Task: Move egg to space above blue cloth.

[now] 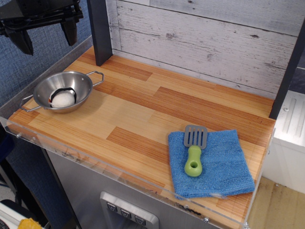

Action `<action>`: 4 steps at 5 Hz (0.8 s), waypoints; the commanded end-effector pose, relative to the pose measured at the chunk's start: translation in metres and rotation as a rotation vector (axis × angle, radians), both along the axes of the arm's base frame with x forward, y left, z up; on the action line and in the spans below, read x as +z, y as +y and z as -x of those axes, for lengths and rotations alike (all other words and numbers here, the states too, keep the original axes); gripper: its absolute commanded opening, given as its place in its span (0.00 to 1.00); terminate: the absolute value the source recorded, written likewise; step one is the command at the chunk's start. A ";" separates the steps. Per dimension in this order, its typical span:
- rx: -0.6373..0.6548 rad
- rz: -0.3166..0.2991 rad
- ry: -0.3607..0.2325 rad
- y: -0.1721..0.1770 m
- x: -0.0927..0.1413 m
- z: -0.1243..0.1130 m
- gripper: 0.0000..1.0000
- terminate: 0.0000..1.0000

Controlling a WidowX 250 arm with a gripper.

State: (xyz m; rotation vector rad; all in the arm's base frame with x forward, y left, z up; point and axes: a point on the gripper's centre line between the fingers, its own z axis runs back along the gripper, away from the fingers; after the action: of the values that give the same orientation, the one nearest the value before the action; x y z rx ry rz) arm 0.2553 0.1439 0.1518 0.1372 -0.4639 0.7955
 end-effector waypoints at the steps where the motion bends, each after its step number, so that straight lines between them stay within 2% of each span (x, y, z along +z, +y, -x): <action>1: 0.000 0.000 0.000 0.000 0.000 0.000 1.00 0.00; 2: 0.110 0.035 0.027 0.040 -0.016 0.004 1.00 0.00; 3: 0.176 0.093 0.050 0.063 -0.039 0.012 1.00 0.00; 4: 0.199 0.112 0.068 0.076 -0.054 0.014 1.00 0.00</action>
State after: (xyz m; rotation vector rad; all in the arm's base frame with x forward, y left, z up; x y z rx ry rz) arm 0.2390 0.2149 0.0840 0.0956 -0.2942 1.0026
